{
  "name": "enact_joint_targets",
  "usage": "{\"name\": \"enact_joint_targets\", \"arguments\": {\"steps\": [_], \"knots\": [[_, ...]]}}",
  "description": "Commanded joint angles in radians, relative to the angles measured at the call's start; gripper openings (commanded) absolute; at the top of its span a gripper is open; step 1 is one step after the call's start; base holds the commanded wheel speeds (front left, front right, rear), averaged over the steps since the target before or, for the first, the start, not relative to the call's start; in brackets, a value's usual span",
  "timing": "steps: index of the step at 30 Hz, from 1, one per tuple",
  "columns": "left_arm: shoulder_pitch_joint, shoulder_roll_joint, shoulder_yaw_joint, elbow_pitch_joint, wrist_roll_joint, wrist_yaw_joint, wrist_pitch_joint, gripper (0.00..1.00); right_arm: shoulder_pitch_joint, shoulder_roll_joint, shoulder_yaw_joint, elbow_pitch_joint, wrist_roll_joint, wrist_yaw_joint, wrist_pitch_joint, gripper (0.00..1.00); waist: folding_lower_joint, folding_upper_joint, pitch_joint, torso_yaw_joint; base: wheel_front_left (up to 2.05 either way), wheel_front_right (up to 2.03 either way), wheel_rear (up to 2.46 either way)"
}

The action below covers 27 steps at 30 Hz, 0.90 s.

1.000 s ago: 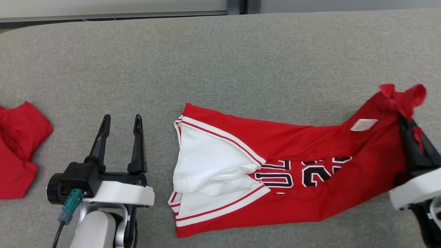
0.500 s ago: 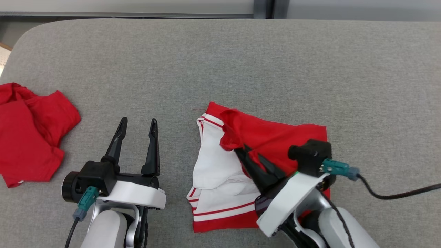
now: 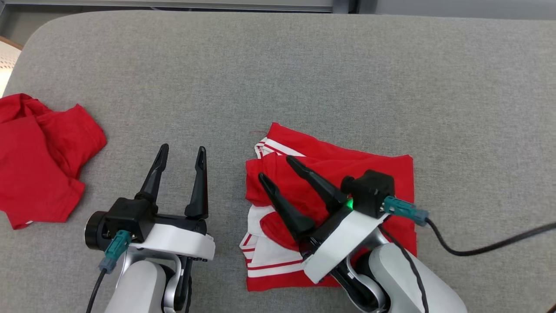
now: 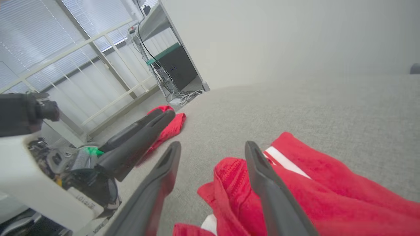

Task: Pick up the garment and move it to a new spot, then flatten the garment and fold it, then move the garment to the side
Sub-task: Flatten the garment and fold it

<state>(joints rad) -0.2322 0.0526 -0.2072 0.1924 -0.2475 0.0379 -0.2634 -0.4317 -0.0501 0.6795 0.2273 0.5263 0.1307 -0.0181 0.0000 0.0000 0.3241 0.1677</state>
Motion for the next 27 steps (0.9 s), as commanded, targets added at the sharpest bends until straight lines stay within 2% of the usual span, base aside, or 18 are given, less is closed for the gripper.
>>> {"name": "enact_joint_targets", "arguments": {"steps": [1, 6, 12, 19, 23, 27], "knots": [[-0.014, 0.004, 0.008, -0.001, 0.006, 0.004, -0.002, 1.00, -0.017, -0.002, -0.007, -0.029, 0.012, 0.000, -0.033, 1.00, 0.0000, 0.0000, -0.002, -0.013, 0.00, 0.00, 0.00], [-0.012, 0.005, 0.018, -0.002, 0.012, 0.004, -0.002, 1.00, -0.015, -0.020, -0.088, -0.098, -0.018, 0.000, -0.085, 1.00, 0.0000, 0.0000, -0.006, -0.035, 0.00, 0.00, 0.00], [0.006, 0.013, 0.039, -0.003, 0.019, 0.006, -0.002, 1.00, 0.058, -0.099, -0.314, -0.203, -0.082, 0.000, -0.098, 1.00, 0.0000, 0.0000, -0.016, -0.075, 0.00, 0.00, 0.00], [0.026, 0.027, 0.062, -0.007, 0.016, 0.009, -0.002, 1.00, 0.229, -0.203, -0.567, -0.257, -0.156, 0.000, -0.081, 1.00, 0.0000, 0.0000, -0.037, -0.111, 0.00, 0.00, 0.00], [0.046, 0.037, 0.071, -0.010, 0.013, 0.014, -0.002, 1.00, 0.324, -0.217, -0.648, -0.278, -0.179, 0.000, -0.074, 1.00, 0.0000, 0.0000, -0.055, -0.123, 0.00, 0.00, 0.00], [0.063, 0.043, 0.071, -0.010, 0.012, 0.019, -0.001, 1.00, 0.381, -0.209, -0.675, -0.306, -0.189, 0.000, -0.058, 1.00, 0.0000, 0.0000, -0.074, -0.128, 0.00, 0.00, 0.00]]}}
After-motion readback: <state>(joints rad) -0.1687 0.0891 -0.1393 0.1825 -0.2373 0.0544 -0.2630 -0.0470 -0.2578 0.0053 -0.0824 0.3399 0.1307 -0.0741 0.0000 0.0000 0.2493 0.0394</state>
